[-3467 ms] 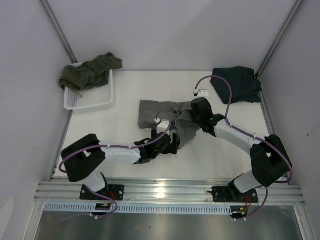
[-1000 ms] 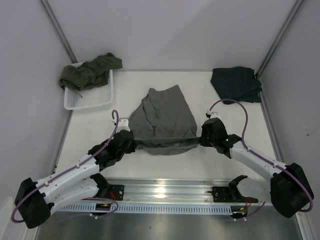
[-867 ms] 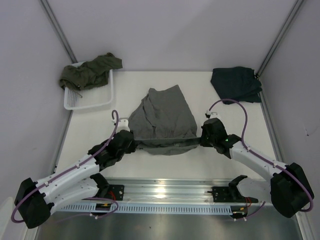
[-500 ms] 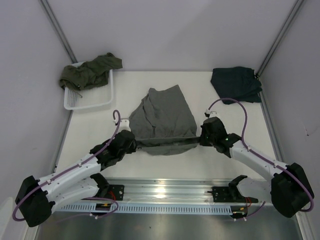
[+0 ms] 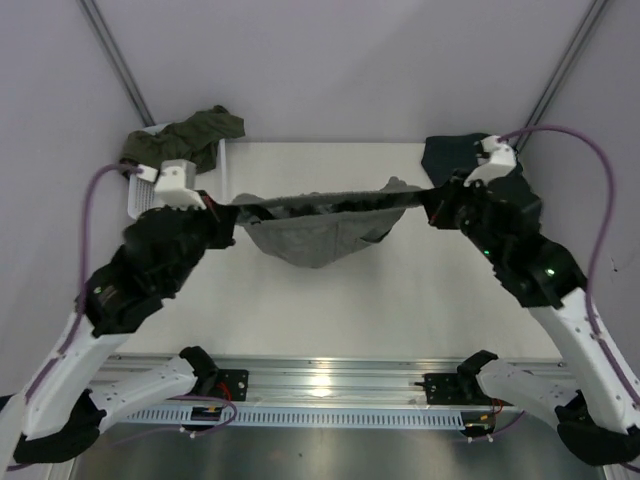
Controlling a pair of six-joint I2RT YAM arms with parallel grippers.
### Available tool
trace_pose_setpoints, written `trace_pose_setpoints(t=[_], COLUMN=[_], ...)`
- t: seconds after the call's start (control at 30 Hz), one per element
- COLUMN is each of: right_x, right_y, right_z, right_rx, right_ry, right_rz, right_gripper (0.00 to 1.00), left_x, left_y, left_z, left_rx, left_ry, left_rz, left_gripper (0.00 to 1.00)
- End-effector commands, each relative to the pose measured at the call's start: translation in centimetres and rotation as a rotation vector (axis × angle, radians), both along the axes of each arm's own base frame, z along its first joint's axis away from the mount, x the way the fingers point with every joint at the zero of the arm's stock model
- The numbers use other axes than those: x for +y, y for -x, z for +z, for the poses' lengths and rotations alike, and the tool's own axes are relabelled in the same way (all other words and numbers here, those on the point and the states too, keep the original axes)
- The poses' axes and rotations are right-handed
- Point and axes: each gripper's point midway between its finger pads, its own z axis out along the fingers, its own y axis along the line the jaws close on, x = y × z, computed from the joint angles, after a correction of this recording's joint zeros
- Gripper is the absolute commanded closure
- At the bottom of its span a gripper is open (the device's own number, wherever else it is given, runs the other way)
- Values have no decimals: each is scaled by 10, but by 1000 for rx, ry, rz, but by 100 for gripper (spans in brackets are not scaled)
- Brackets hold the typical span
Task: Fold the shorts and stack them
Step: Flatten the shorts out
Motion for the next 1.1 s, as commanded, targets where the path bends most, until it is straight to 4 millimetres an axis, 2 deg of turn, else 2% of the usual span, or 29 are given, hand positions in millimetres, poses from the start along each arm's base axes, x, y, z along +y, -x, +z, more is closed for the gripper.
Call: trace_pose_setpoints(t=[0.0,0.03,0.07,0.1,0.2,0.23,0.3,0.33,0.4,0.43,0.47,0.53,0.57,0.6,0.63,0.67,0.73,0.77,0.8,0.83,0.87,0.9,0.93,1.03,1.07], right_x=[-29,-30,-31,-35,-46,-52,-61,-58,-58,-52,-54,-47,-29,-18,-6,12,28,39,46,53,66,70,82,101,113], right_y=[43,51,59,75,95,103,101,92,76,61,51,37,19,14,10,3,3,6,12,19,26,38,50,61,71], right_z=[77,91,102,125,148,161,162,162,151,144,140,142,131,124,117,99,82,66,58,53,63,40,35,14,12], right_rx=[-165,-200,-227,-290,-354,-384,-367,-348,-298,-269,-255,-253,-206,-172,-142,-82,-55,-60,-68,-88,-159,-147,-156,-201,-225], right_ry=[-47,-67,-84,-116,-152,-166,-152,-125,-77,-45,-24,-1,22,36,42,50,42,5,-18,-48,-107,-116,-134,-98,-89], right_rz=[17,37,55,88,89,83,37,26,-14,-26,-59,-60,-20,23,68,135,197,248,292,331,407,460,541,641,696], right_gripper=[100,100,100,100,100,100,100,100,100,100,100,100,100,100,96,91,79,75,68,66,63,58,57,43,36], left_x=[35,40,41,48,56,62,59,57,40,33,19,0,0,-15,-20,-24,-24,-21,-17,-16,-13,-13,-12,-17,-17], left_y=[36,45,51,66,75,78,69,64,43,34,15,-7,-15,-32,-33,-34,-31,-30,-26,-25,-23,-22,-21,-16,-15], left_z=[72,93,104,129,140,150,147,147,139,138,130,120,129,117,121,121,124,124,128,128,129,130,132,139,140], left_rx=[-166,-214,-236,-289,-309,-333,-310,-305,-274,-273,-235,-190,-192,-145,-152,-152,-172,-178,-190,-192,-194,-194,-198,-205,-207], left_ry=[3,26,37,73,56,54,22,2,-40,-54,-93,-126,-116,-132,-127,-126,-129,-129,-124,-124,-122,-117,-113,-90,-85], left_rz=[-52,-72,-91,-122,-130,-119,-100,-93,-97,-93,-90,-116,-116,-147,-165,-185,-197,-190,-185,-181,-174,-172,-174,-204,-209], left_gripper=[100,100,100,100,100,100,100,100,100,100,100,100,100,100,100,100,100,100,100,100,100,100,100,100,100])
